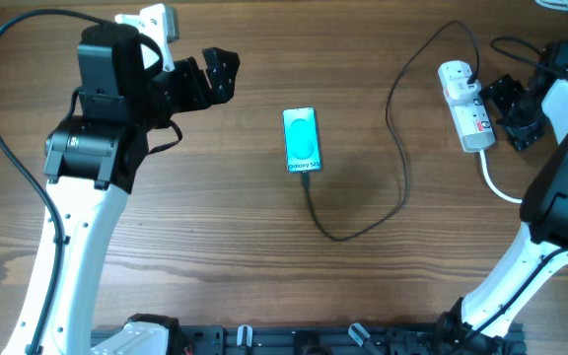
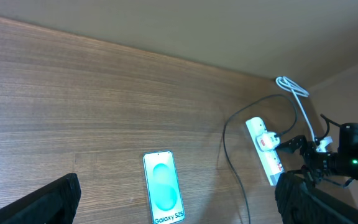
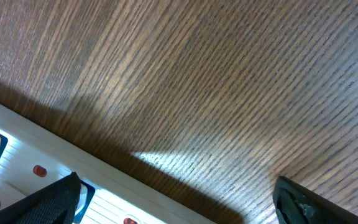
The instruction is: Plug charger to phone and switch on socket
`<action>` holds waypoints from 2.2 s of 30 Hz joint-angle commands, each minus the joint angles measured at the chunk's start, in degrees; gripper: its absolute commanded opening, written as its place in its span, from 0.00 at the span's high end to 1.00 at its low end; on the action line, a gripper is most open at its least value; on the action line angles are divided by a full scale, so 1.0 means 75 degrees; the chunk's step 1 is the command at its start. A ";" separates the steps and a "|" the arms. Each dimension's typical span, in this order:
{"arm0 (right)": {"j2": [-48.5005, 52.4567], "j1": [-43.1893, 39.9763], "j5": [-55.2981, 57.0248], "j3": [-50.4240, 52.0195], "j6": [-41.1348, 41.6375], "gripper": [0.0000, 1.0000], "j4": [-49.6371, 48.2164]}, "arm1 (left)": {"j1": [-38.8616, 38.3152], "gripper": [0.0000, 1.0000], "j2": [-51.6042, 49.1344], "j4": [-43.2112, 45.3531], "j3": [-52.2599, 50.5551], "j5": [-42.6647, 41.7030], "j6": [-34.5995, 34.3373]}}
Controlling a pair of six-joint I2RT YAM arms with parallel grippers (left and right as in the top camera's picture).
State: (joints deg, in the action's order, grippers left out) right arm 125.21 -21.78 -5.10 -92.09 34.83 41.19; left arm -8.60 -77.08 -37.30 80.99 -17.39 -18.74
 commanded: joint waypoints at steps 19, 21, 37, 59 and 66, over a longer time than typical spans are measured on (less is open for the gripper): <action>0.0338 0.0562 -0.0134 -0.0023 -0.0076 0.00 0.0254 | 0.0032 0.00 0.0076 0.0020 -0.0041 0.0073 0.0067; 0.0338 0.0644 -0.0134 -0.0023 -0.0224 0.00 0.0233 | 0.0032 0.00 0.0076 0.0020 -0.0041 0.0076 0.0067; 0.0338 0.0743 -0.0367 -0.0023 -0.0315 0.00 0.0291 | 0.0032 0.00 0.0076 0.0023 -0.0041 0.0073 0.0067; 0.0385 0.1174 -0.0361 -0.0017 -0.0641 0.00 0.0460 | 0.0032 0.00 0.0076 0.0020 -0.0041 0.0076 0.0067; 0.0385 0.1174 -0.0358 -0.0017 -0.0653 0.00 0.0539 | 0.0032 0.00 0.0076 0.0020 -0.0041 0.0076 0.0067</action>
State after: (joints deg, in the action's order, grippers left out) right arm 125.29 -17.43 0.89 -93.82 32.93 43.24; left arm -8.60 -77.08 -37.30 80.97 -17.39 -18.74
